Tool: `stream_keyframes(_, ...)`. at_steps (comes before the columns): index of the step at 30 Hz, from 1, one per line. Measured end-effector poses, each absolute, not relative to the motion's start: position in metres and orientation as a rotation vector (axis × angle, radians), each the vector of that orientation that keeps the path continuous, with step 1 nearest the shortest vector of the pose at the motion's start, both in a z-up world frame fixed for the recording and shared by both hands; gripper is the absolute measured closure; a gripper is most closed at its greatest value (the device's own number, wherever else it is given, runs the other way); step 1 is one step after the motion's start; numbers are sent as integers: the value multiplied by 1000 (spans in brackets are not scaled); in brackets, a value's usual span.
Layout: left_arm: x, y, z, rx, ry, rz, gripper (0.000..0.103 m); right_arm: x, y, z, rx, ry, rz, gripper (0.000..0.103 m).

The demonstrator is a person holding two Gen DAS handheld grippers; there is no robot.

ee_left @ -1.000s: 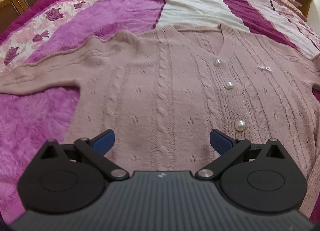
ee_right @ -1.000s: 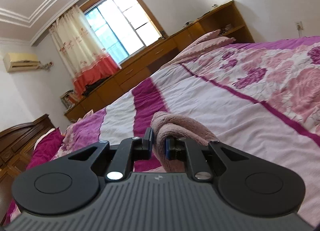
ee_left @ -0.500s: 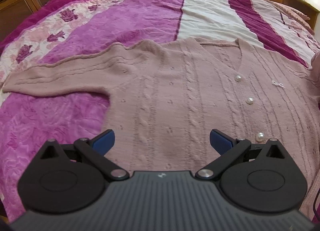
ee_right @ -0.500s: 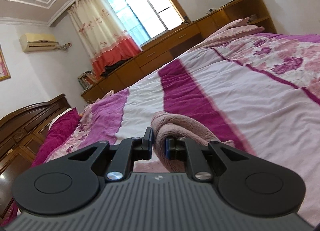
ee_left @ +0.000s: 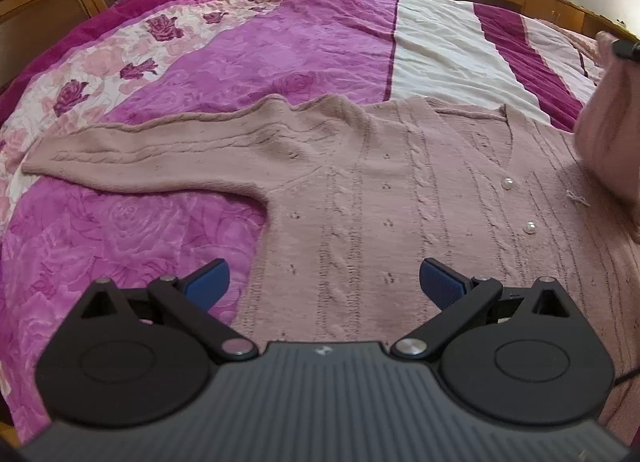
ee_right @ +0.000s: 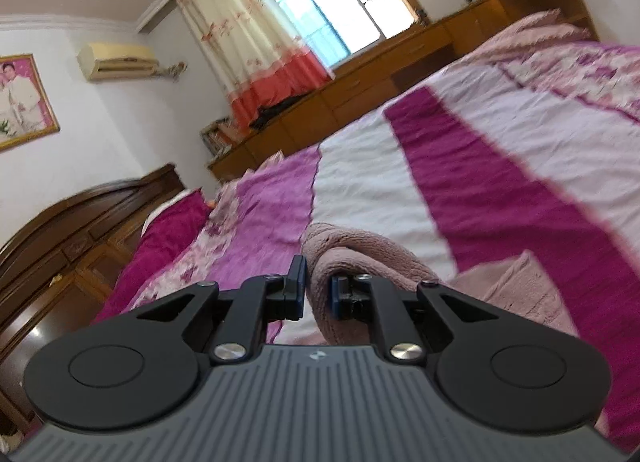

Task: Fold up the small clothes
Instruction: 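Lift the held sleeve with the right gripper and carry it across the cardigan front, then lower the sleeve onto the button placket and open the right gripper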

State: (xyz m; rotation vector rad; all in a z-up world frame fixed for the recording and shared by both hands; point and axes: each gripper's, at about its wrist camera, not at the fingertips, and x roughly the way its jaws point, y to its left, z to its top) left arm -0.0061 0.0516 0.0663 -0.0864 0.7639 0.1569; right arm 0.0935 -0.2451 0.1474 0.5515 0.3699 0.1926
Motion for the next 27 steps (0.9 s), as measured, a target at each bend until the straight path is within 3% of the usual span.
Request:
stream_keyframes(15, -3, 71, 55, -130, 778, 183, 0, 114, -146, 58, 438, 609, 284, 89)
stream_keyframes(18, -4, 71, 54, -127, 775, 180, 0, 120, -140, 44, 432, 654, 294, 75)
stream_keyframes(22, -3, 71, 54, -126, 772, 173, 0, 122, -128, 29, 425, 708, 334, 35)
stream_keyframes(27, -3, 70, 54, -127, 772, 173, 0, 114, -117, 27, 367, 717, 379, 23)
